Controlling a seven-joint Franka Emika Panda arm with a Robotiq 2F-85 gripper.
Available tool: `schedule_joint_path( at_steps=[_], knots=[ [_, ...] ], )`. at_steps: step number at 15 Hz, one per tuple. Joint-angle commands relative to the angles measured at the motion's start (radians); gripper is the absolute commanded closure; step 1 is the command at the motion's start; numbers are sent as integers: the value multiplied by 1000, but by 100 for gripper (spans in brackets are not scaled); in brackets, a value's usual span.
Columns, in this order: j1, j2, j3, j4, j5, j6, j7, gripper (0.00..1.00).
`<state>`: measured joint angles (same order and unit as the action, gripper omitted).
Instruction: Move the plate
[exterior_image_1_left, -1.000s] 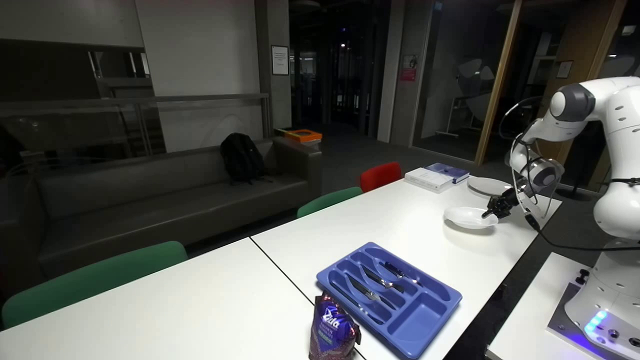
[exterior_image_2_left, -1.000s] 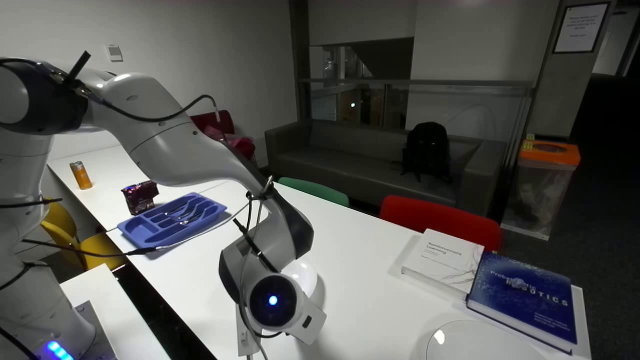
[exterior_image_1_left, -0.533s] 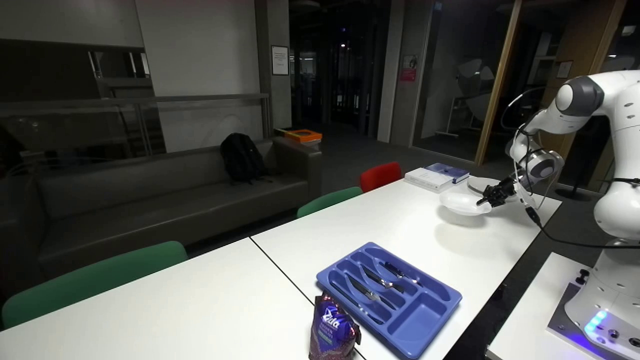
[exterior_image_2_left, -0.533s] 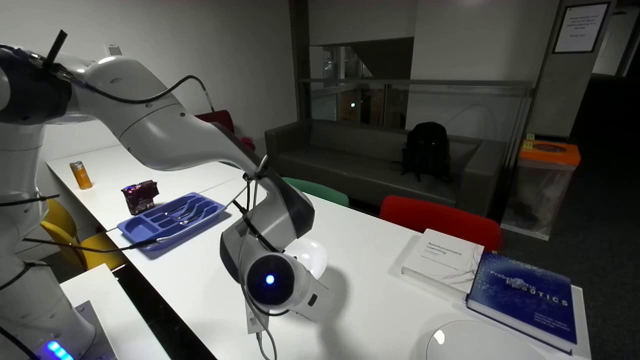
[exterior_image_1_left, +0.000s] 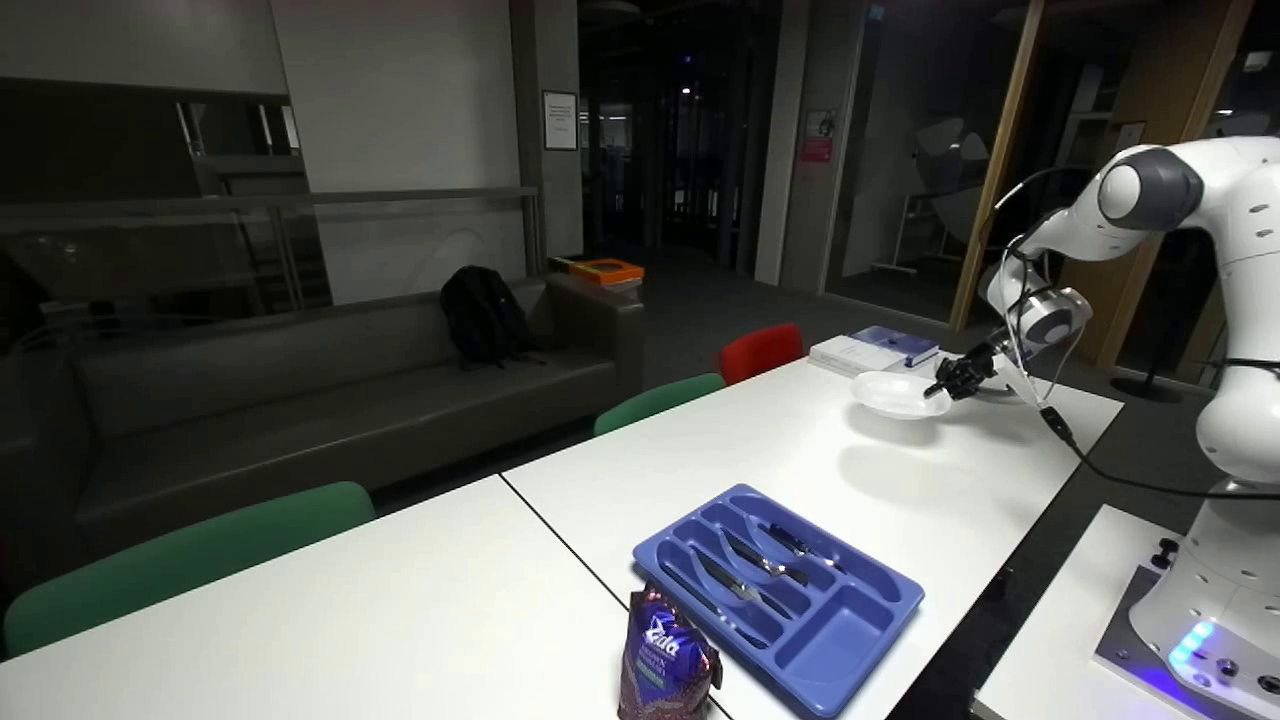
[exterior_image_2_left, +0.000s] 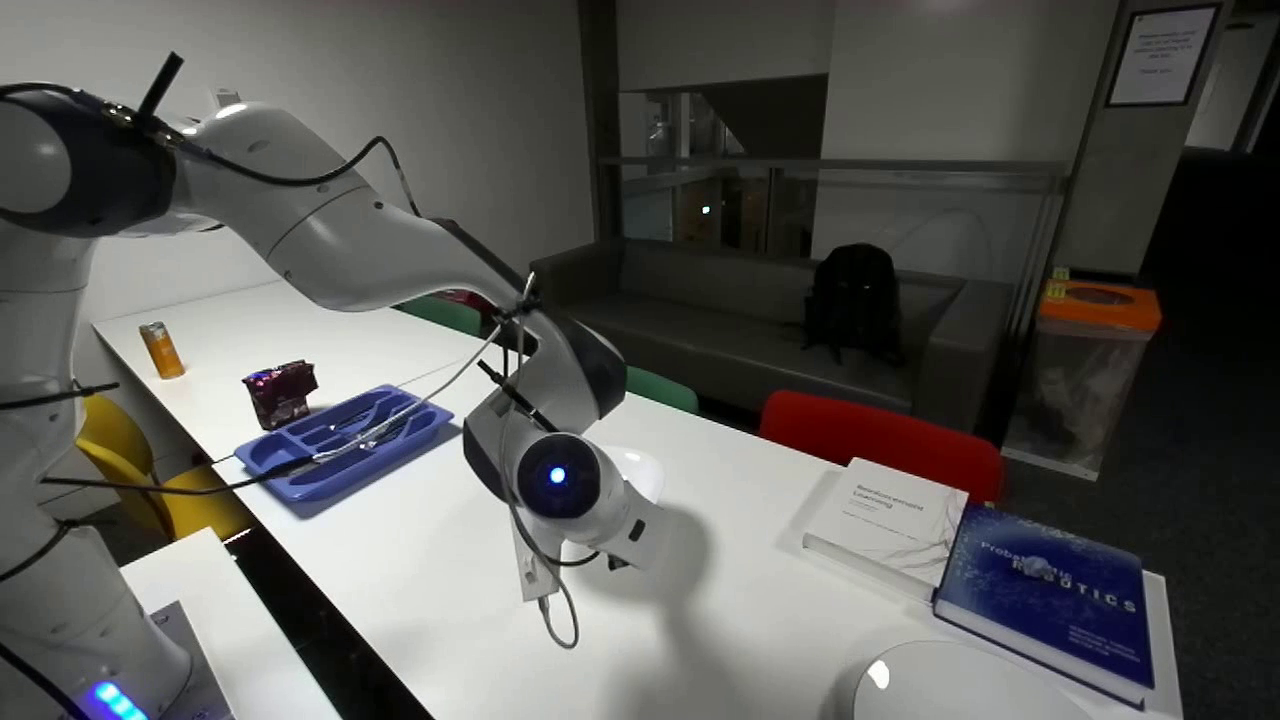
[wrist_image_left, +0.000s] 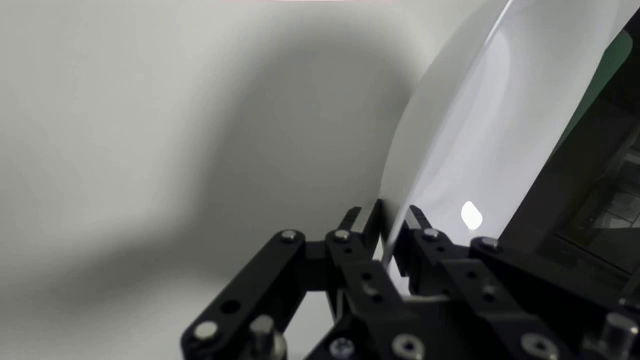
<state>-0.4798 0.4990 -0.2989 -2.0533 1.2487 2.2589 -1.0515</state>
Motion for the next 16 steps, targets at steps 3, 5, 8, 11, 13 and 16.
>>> schedule_joint_path(
  at_steps=[3,5,8,11,13,16],
  knots=[
    [63,-34,4,23,-51,35,54,97],
    [77,-30,7,36,-87,28,60,97],
    [81,-27,14,48,-177,0,40,97],
    [69,-3,36,42,-191,30,30,90],
    [69,-3,38,42,-198,30,29,90],
    [69,-3,38,42,-198,30,29,90]
  ],
)
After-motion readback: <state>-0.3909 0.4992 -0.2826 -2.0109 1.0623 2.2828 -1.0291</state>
